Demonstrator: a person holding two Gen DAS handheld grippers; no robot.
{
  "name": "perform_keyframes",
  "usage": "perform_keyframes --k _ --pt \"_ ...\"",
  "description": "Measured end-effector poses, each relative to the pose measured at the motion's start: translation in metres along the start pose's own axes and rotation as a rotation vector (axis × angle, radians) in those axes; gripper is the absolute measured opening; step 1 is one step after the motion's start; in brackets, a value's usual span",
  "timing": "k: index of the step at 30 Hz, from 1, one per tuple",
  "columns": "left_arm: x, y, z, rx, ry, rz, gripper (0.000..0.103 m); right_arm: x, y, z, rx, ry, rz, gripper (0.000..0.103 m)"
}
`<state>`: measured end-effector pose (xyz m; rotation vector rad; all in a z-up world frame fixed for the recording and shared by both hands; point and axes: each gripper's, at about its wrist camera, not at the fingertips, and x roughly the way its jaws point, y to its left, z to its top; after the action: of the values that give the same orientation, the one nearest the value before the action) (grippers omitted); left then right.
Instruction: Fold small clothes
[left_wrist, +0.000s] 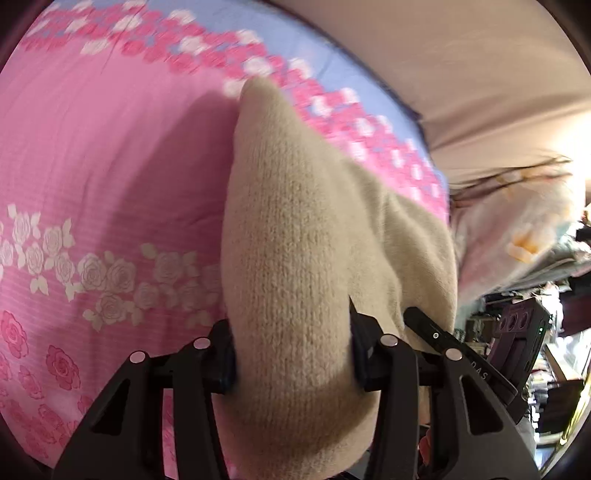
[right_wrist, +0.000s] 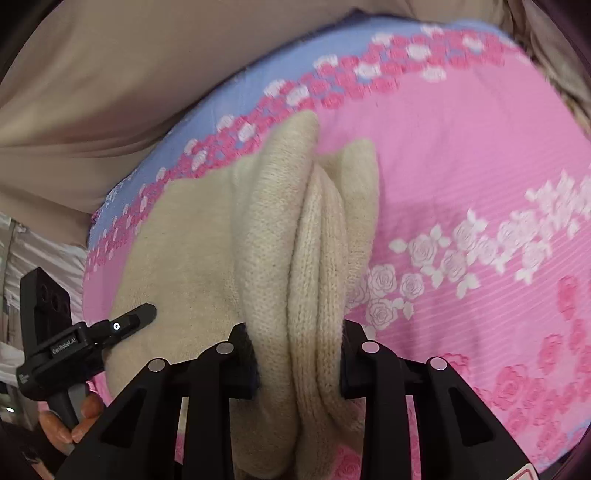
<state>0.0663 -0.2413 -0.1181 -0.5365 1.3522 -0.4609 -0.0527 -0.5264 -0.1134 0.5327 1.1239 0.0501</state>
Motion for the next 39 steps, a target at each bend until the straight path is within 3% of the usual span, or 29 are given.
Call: perform_keyframes --k 6,10,16,20,25,29,33,37,39 --pt "-0.053 -0.035 0.001 0.091 -0.053 -0.061 0.044 -0.070 0.035 0.009 -0.063 -0.110 -0.012 0.028" --pt "-0.112 -0.061 0.004 0.183 -0.127 -0.096 0.044 -0.118 0.075 0.013 -0.124 -0.198 0.029 0.028" --pt "-0.214 -0.063 0.014 0.257 -0.288 -0.127 0.044 -0.163 0.156 0.026 -0.262 -0.316 0.123 0.028" --pt "-0.276 -0.051 0.022 0.290 -0.417 -0.103 0.044 -0.171 0.218 0.035 -0.360 -0.365 0.213 0.029" --pt "-0.341 -0.013 0.028 0.293 -0.554 -0.041 0.045 -0.152 0.286 0.042 -0.437 -0.372 0.308 0.029" --pt "-0.364 0.029 0.040 0.274 -0.595 0.005 0.045 -0.115 0.332 0.044 -0.470 -0.339 0.348 0.029" --pt "-0.359 0.078 0.063 0.257 -0.588 0.053 0.045 -0.062 0.360 0.046 -0.464 -0.288 0.351 0.029" --pt "-0.326 0.137 0.089 0.216 -0.527 0.094 0.046 0.014 0.376 0.039 -0.438 -0.228 0.280 0.030" --pt "-0.300 0.166 0.099 0.200 -0.486 0.103 0.051 0.061 0.370 0.031 -0.412 -0.187 0.226 0.035"
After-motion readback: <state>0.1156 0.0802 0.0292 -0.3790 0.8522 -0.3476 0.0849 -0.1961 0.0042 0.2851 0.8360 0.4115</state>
